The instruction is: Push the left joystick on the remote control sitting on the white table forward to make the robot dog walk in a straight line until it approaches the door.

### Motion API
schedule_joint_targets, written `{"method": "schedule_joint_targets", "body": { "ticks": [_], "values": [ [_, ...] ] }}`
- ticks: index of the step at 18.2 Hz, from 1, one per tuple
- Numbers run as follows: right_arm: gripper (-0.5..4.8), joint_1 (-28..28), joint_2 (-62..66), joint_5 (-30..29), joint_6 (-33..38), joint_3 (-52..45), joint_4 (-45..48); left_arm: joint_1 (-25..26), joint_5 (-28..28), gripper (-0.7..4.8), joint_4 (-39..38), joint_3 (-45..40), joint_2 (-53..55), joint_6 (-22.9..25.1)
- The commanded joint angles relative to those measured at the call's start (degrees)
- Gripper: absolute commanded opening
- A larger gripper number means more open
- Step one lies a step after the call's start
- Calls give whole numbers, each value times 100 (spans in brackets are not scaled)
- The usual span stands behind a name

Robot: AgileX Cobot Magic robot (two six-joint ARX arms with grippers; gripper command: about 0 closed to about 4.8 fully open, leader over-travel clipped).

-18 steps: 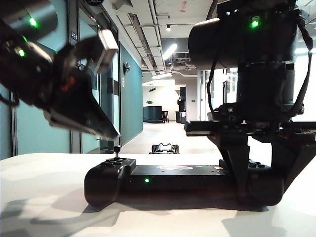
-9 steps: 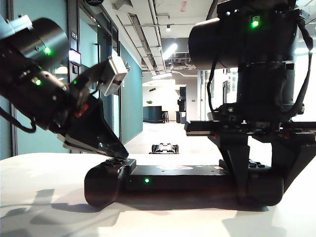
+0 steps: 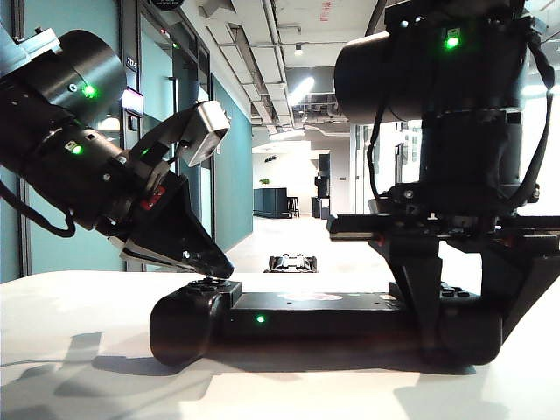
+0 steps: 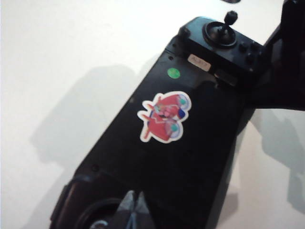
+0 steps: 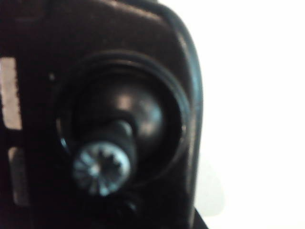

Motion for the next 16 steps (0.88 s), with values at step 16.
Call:
{"method": "schedule_joint_targets", "body": {
  "ticks": [16],
  "values": [
    [169, 13, 15, -118, 13, -17, -111, -2, -170, -5, 278, 4, 17, -22]
  ]
}}
